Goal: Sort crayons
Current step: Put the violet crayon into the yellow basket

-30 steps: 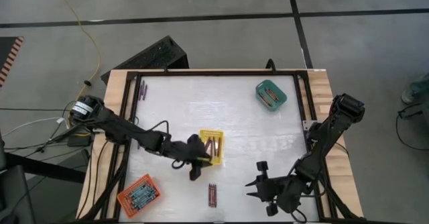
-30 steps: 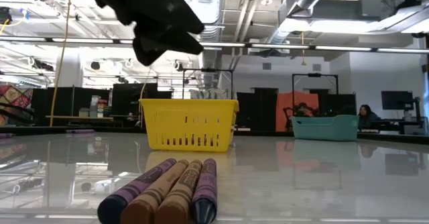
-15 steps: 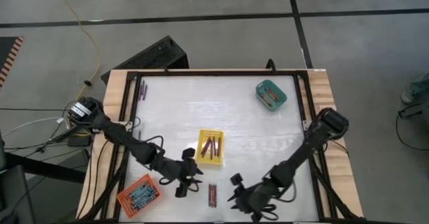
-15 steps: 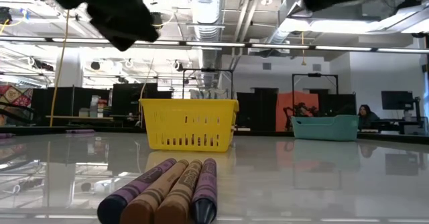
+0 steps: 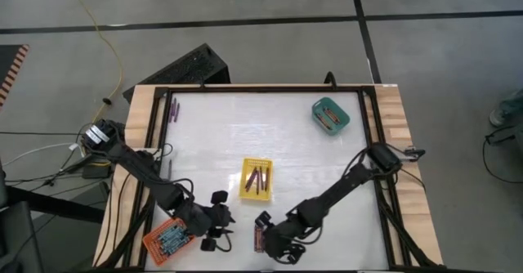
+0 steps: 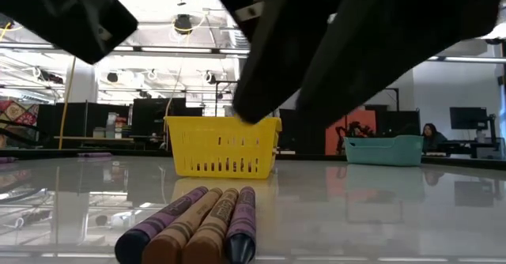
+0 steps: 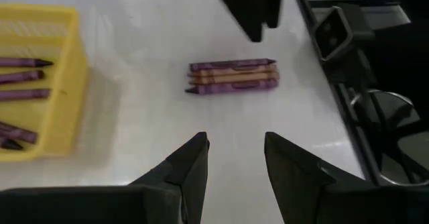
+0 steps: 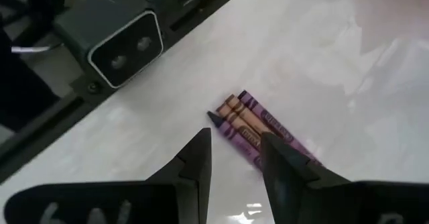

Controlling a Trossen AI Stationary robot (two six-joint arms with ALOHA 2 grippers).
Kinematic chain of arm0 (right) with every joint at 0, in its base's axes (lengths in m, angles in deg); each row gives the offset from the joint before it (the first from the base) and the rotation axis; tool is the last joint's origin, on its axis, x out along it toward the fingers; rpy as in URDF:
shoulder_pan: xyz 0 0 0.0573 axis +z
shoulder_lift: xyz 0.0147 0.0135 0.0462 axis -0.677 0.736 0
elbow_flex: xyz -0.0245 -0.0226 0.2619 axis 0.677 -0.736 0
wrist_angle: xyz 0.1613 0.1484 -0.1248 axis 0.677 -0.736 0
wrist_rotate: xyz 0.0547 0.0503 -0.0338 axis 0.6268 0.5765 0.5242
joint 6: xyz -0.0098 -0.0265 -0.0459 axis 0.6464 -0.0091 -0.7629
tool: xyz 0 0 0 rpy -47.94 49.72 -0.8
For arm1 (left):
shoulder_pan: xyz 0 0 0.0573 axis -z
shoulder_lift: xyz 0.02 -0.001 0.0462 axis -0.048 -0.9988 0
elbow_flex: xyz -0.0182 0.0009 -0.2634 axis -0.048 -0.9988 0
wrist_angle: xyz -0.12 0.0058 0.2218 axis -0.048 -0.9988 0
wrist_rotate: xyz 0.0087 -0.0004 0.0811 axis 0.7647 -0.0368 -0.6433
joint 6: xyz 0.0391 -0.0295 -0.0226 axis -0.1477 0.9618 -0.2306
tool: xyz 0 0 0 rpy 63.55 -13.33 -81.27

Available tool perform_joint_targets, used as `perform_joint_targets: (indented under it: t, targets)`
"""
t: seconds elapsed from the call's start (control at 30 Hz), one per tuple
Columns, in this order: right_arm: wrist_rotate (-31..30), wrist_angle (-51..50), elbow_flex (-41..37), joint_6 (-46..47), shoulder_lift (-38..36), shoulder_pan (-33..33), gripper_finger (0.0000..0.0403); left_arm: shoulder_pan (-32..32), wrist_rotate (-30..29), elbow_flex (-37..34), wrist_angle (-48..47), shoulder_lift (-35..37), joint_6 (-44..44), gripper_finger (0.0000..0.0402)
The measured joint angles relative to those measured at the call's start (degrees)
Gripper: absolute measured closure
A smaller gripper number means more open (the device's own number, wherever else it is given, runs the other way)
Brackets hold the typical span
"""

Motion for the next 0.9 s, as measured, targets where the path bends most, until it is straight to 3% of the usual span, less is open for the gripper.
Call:
perform_joint_targets:
  t: [0.23,0.43,0.9]
  targets:
    - [0.5,-6.2,5.7,-4.8,3.4,-1.1,0.0281,2.5,-1.8,0.0,0.1,0.0,1.5,0.0266]
    - [1.4,-6.2,5.9,-6.2,3.3,-2.4,0.0281,3.3,-3.6,0.0,0.8,-0.7,3.9,0.0266]
    - [3.5,-7.7,5.9,-7.9,5.2,-3.1,0.0281,2.8,3.4,0.0,12.5,-13.7,5.7,0.0266]
